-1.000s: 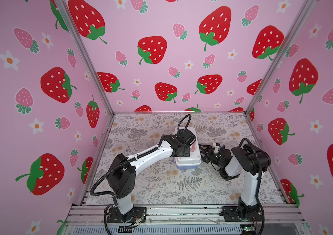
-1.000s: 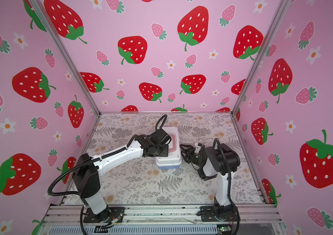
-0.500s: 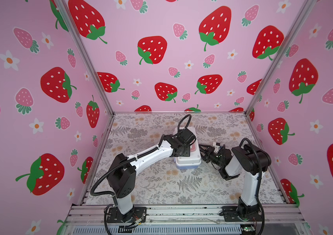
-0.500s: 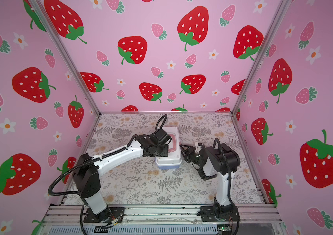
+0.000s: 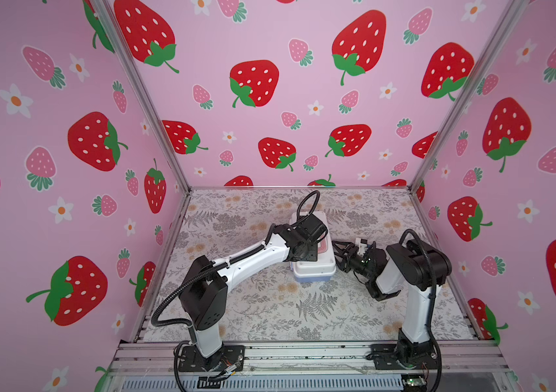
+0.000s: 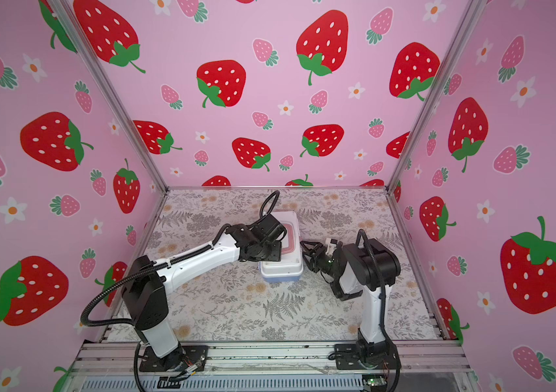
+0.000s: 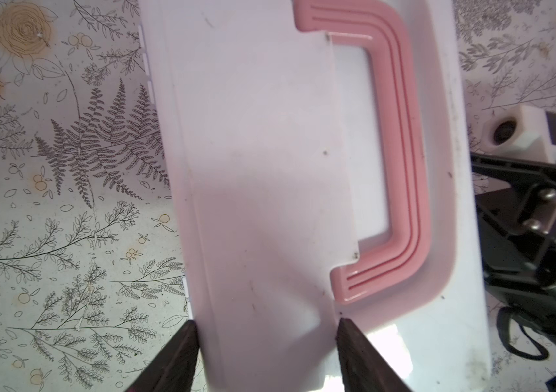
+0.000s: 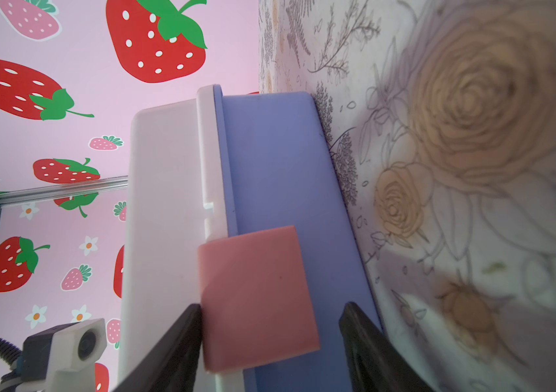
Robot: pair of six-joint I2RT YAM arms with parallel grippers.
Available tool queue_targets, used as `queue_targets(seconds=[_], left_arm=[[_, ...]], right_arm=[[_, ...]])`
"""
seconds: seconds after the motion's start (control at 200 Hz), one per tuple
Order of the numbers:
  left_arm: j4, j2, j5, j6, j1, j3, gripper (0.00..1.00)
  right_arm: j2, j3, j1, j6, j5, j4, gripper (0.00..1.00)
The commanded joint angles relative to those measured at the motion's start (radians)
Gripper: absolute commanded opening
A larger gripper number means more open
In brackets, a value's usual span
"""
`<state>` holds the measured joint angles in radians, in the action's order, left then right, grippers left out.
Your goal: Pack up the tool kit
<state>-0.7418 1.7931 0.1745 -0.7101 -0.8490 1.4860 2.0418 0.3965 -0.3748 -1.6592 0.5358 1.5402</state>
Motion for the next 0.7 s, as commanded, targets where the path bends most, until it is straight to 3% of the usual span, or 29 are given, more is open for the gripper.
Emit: queue_targets(seconds=[0.0,0.41,0.53,0.625,0.695], left_arm=[[0.014,0.134,-0.142,0.021,-0.038,-0.053,0.66],[0.009,0.143,-0.145,0.024,-0.039,-0.036,0.66],[0.008,0.147,-0.147,0.026,-0.038,-0.030,0.66],[0.005,0.153,-0.148,0.026,-0.038,-0.024,0.66],[0.004,0.158,-0.149,0.026,-0.038,-0.017,0.66]], right_arm=[[0.086,-0.071,0.018,-0.022,-0.010,0.080,0.67],[0.033,-0.065,0.071,-0.010,0.012,0.044,0.63],[0.010,-0.054,0.071,0.014,0.017,0.008,0.52],[-0.012,-0.045,0.071,0.030,0.020,-0.010,0.35],[-0.029,-0.032,0.070,0.047,0.024,-0.045,0.31]])
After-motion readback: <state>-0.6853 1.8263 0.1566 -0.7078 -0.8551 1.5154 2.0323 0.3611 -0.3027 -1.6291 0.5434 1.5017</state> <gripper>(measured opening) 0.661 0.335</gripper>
